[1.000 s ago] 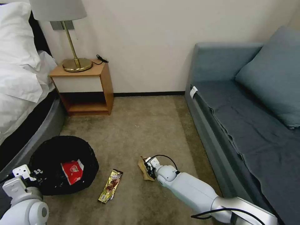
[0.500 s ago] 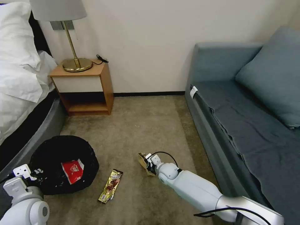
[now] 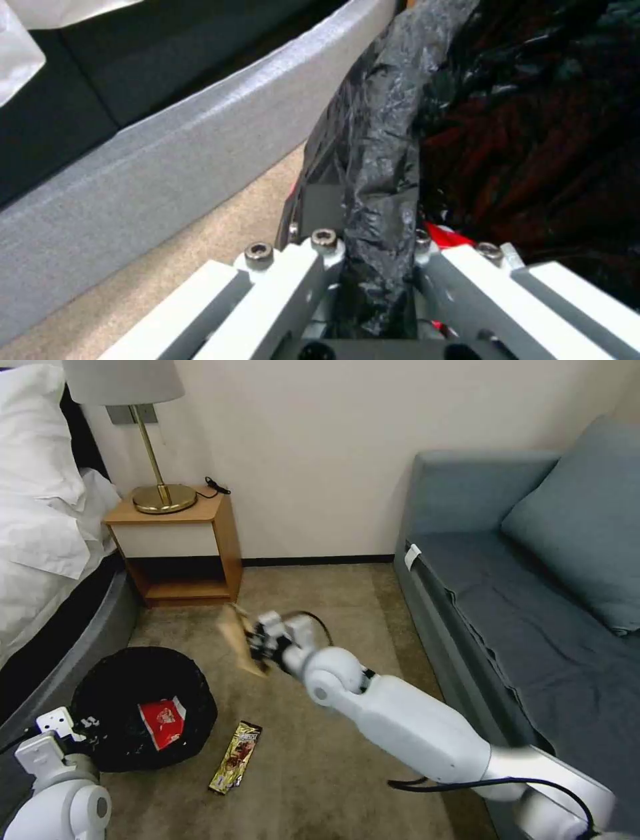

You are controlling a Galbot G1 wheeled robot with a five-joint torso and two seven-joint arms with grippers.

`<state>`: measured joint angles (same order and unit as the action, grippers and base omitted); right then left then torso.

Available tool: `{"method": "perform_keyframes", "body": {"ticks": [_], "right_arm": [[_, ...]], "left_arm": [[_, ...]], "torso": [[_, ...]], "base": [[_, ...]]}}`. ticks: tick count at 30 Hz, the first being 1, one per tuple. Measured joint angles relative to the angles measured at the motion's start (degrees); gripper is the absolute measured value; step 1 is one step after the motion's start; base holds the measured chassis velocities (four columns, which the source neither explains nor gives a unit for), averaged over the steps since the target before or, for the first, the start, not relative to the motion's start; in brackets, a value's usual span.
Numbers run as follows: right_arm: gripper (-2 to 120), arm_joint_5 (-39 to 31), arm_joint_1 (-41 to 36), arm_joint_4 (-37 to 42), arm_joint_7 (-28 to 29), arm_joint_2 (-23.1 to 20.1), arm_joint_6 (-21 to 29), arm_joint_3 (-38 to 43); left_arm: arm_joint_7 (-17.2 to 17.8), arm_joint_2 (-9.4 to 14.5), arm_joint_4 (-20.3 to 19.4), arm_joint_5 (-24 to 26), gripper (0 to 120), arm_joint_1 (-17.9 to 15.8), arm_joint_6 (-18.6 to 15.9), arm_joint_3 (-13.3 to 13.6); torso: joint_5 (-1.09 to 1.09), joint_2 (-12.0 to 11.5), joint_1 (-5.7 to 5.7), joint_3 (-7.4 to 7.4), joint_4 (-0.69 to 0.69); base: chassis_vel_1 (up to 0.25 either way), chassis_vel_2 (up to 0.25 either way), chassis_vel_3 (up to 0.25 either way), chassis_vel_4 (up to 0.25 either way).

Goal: Pick up the trash bin, then pick up the garbage on the floor and place it into the trash bin.

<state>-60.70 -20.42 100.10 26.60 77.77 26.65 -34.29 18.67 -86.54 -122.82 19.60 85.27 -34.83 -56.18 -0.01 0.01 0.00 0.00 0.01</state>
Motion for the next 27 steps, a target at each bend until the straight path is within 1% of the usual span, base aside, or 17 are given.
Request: {"method": "perform_keyframes", "body": {"ticks": [2, 4, 5, 6, 9, 10, 13, 16, 19, 20, 24, 25, 27], "right_arm": [[0, -0.51, 1.45, -0.32, 2.17, 2.59, -1.98, -3.21], [0, -0.59, 2.25, -2.43, 3.99, 5.45, -3.65, -6.50], [0, -0.59, 2.25, -2.43, 3.99, 5.45, -3.65, -6.50], [0, -0.47, 2.60, -4.09, 4.91, 7.19, -4.45, -8.42], [0, 0.71, 2.87, -8.14, 5.72, 10.23, -5.92, -12.13], [0, 0.71, 2.87, -8.14, 5.72, 10.23, -5.92, -12.13], [0, 2.13, 2.28, -11.53, 6.08, 12.24, -6.75, -15.15], [0, 2.77, 1.60, -12.46, 6.16, 12.68, -6.76, -15.99], [13, 3.39, 1.20, -12.58, 6.18, 12.46, -6.72, -16.55], [13, 3.39, 1.20, -12.58, 6.18, 12.46, -6.72, -16.55], [30, 3.55, 1.23, -10.88, 6.07, 11.40, -6.52, -16.31], [30, 3.55, 1.23, -10.88, 6.07, 11.40, -6.52, -16.31], [40, 3.72, 1.29, -10.06, 6.07, 10.99, -6.46, -15.68]], "left_arm": [[0.00, -0.18, -0.10, 0.01, 3, -0.16, -0.05, 0.09], [-0.01, -0.42, -0.53, 0.02, 3, -0.21, -0.17, 0.23], [-0.01, -0.42, -0.53, 0.02, 3, -0.21, -0.17, 0.23], [-0.01, -0.58, -0.83, 0.02, 3, -0.21, -0.26, 0.30], [-0.01, -1.01, -1.64, 0.02, 3, -0.16, -0.46, 0.48], [-0.01, -1.01, -1.64, 0.02, 3, -0.16, -0.46, 0.48], [-0.01, -1.27, -2.30, 0.03, 3, -0.04, -0.56, 0.51], [-0.01, -1.30, -2.51, 0.05, 3, 0.09, -0.57, 0.43], [-0.01, -1.37, -2.71, 0.06, 3, 0.22, -0.57, 0.39], [-0.01, -1.37, -2.71, 0.06, 3, 0.22, -0.57, 0.39], [-0.01, -1.52, -2.88, 0.07, 3, 0.23, -0.57, 0.44], [-0.01, -1.52, -2.88, 0.07, 3, 0.23, -0.57, 0.44], [-0.01, -1.53, -2.89, 0.06, 3, 0.21, -0.57, 0.47]], "torso": [[-0.01, 0.00, 0.00, 0.00, -0.01], [0.00, 0.00, 0.00, 0.00, 0.01], [0.00, 0.00, 0.00, 0.00, 0.01], [-0.01, 0.00, 0.00, 0.00, 0.00], [-0.01, 0.00, 0.00, 0.00, 0.00], [-0.01, 0.00, 0.00, 0.00, 0.00], [-0.01, 0.00, 0.00, 0.00, 0.00], [0.00, 0.00, 0.00, 0.00, 0.00], [0.00, 0.00, 0.00, 0.00, -0.01], [0.00, 0.00, 0.00, 0.00, -0.01], [0.01, -0.01, 0.00, 0.00, -0.01], [0.01, -0.01, 0.00, 0.00, -0.01], [0.01, 0.00, 0.00, 0.00, -0.01]], "base": [[0.000, 0.000, 0.000, 0.000], [0.000, 0.000, 0.000, 0.000], [0.000, 0.000, 0.000, 0.000], [0.000, 0.000, 0.000, 0.000], [0.000, 0.000, 0.000, 0.000], [0.000, 0.000, 0.000, 0.000], [0.000, 0.000, 0.000, 0.000], [0.000, 0.000, 0.000, 0.000], [0.000, 0.000, 0.000, 0.000], [0.000, 0.000, 0.000, 0.000], [0.000, 0.000, 0.000, 0.000], [0.000, 0.000, 0.000, 0.000], [0.000, 0.000, 0.000, 0.000]]}}
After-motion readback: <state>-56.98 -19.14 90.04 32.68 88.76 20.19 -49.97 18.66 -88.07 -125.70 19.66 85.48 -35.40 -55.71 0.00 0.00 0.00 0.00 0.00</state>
